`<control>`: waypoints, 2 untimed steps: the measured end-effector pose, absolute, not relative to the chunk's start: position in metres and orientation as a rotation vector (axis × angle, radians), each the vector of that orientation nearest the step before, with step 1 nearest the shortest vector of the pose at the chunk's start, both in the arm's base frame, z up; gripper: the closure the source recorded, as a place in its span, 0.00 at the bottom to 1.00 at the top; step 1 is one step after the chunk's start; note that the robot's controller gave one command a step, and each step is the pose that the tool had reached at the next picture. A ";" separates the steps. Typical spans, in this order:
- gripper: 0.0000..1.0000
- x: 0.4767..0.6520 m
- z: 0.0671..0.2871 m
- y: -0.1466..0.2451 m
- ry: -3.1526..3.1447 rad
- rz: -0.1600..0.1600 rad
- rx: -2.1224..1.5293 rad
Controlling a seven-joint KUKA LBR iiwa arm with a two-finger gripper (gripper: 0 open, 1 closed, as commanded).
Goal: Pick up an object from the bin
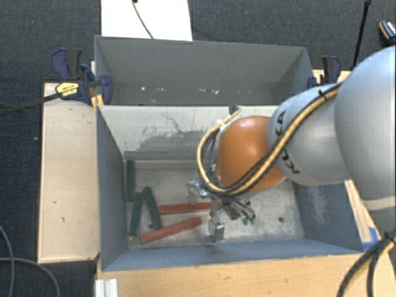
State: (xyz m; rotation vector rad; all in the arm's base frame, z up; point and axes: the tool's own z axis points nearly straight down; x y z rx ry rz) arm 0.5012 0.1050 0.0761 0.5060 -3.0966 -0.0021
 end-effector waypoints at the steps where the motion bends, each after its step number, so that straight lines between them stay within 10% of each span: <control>1: 1.00 0.502 0.079 0.104 -3.102 -0.001 0.496; 2: 0.00 0.502 0.079 0.104 -3.103 -0.002 0.491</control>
Offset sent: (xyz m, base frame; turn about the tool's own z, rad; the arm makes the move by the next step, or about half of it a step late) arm 0.0000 0.0000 0.0000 0.0000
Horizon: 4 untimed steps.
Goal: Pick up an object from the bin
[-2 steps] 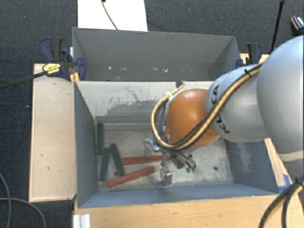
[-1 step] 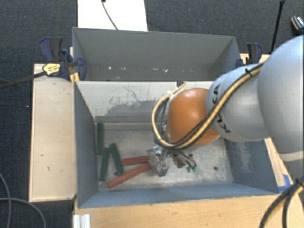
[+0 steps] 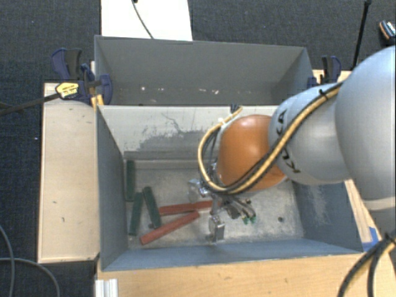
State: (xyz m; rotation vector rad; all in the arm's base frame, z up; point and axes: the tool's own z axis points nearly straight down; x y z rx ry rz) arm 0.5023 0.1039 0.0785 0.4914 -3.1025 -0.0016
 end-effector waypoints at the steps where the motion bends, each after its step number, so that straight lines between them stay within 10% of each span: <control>1: 0.00 0.498 0.117 0.110 -3.144 -0.003 0.125; 2: 0.00 0.511 0.069 0.143 -3.126 -0.002 0.299; 3: 1.00 0.512 0.071 0.142 -3.130 -0.002 0.292; 4: 1.00 0.502 0.209 0.134 -3.136 -0.002 0.310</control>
Offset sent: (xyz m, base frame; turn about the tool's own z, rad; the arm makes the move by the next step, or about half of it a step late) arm -0.0048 0.0055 0.0372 0.2348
